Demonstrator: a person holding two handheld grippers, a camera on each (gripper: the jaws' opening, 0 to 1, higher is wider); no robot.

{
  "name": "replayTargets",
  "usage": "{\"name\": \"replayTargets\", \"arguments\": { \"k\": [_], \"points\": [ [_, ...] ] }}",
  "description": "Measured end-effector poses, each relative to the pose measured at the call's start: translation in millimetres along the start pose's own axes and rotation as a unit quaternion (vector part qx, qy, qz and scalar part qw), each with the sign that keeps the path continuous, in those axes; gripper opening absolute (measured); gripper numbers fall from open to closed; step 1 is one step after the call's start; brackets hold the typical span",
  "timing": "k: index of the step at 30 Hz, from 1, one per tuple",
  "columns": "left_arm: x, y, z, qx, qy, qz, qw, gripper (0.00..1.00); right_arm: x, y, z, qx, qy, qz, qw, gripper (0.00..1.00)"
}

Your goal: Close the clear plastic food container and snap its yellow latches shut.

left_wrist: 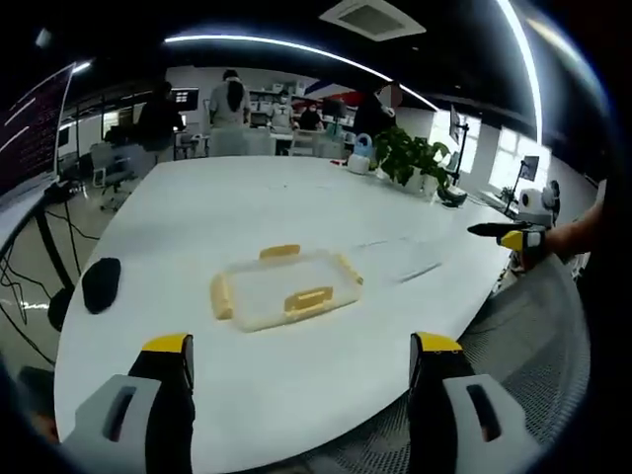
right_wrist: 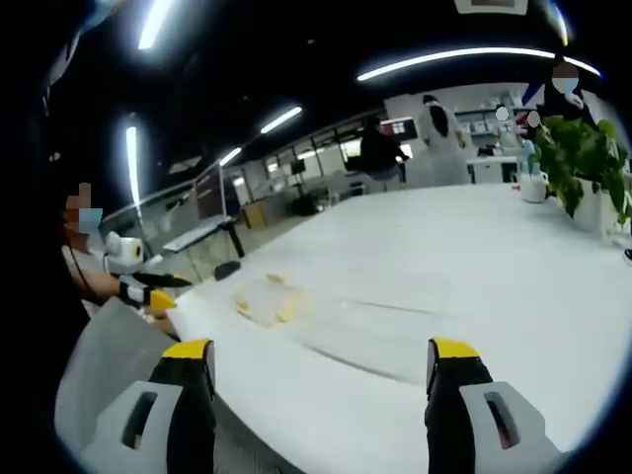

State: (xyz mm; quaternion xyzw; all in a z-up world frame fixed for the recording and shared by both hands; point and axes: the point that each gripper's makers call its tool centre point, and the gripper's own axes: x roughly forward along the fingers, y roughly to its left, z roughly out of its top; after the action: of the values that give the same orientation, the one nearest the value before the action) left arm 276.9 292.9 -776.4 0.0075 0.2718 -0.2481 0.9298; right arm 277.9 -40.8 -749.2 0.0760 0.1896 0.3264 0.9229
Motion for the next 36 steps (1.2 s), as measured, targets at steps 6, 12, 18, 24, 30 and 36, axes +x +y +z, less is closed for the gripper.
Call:
{"name": "replayTargets", "arguments": {
  "k": [6, 12, 18, 24, 30, 36],
  "points": [
    [1, 0.7, 0.5, 0.0, 0.001, -0.001, 1.0, 0.91, 1, 2, 2.4, -0.002, 0.0, 0.004, 1.0, 0.89],
    [2, -1.0, -0.8, 0.001, 0.005, -0.005, 1.0, 0.9, 1, 2, 3.6, -0.006, -0.002, 0.005, 1.0, 0.86],
    [3, -2.3, -0.8, 0.001, 0.006, -0.008, 1.0, 0.89, 1, 3, 5.8, -0.011, -0.003, 0.004, 0.9999, 0.85],
    [3, -0.8, 0.7, 0.005, 0.008, -0.009, 0.9999, 0.89, 4, 4, 12.9, -0.016, -0.005, 0.009, 0.9998, 0.85],
    [5, 0.1, 3.0, 0.011, 0.014, -0.014, 0.9997, 0.86, 11, 6, 20.8, -0.022, -0.004, 0.017, 0.9996, 0.83],
    [8, 0.9, 6.8, 0.011, 0.014, -0.017, 0.9997, 0.86, 18, 11, 28.0, -0.027, -0.006, 0.023, 0.9994, 0.84]
  ]
}}
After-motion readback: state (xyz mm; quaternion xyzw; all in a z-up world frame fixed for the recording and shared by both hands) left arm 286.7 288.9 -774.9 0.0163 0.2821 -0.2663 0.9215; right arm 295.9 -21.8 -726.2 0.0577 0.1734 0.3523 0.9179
